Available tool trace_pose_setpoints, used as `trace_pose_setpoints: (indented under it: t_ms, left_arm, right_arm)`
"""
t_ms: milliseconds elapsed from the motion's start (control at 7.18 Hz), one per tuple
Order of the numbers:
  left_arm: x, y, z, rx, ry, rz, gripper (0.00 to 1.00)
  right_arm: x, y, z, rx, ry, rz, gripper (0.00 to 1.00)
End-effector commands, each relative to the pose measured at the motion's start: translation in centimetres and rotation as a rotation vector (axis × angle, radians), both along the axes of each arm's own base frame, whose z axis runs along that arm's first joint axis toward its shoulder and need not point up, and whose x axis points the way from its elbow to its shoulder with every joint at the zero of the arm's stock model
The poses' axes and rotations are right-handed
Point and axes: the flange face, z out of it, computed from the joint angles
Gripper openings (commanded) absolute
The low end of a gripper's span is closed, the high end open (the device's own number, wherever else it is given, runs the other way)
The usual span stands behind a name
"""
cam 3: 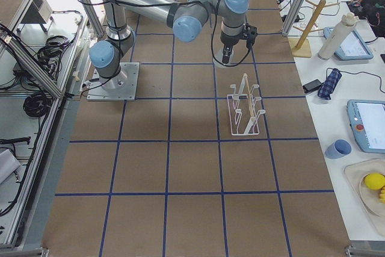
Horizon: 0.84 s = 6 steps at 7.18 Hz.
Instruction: Transfer IKEA cup to right arm and place on rack
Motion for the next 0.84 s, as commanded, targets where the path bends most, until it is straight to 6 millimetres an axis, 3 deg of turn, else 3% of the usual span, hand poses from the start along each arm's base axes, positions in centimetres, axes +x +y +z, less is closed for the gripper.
trace_pose_setpoints:
  t_ms: [0, 279, 418, 557, 697]
  left_arm:
    - [2.7, -1.4, 5.7, -0.079, -0.497, -0.034, 1.0]
    - [0.2, 0.4, 11.0, -0.151, -0.752, -0.07, 1.0]
    - [-2.7, 2.1, 12.7, -0.183, -0.844, -0.048, 1.0]
    - [-4.4, 3.4, 13.4, -0.184, -0.86, 0.016, 1.0]
    - [-4.5, 4.3, 13.6, -0.169, -0.859, 0.081, 1.0]
  right_arm:
    - [-2.3, -1.9, -2.3, -0.007, 0.137, -0.002, 0.3]
    - [-3.0, -3.0, -4.3, -0.004, 0.167, -0.004, 0.28]
    - [-3.2, -3.4, -5.0, -0.014, 0.167, -0.006, 0.29]
    - [-3.3, -3.7, -5.5, -0.016, 0.161, -0.007, 0.29]
    - [-3.3, -4.1, -6.5, -0.01, 0.158, -0.005, 0.31]
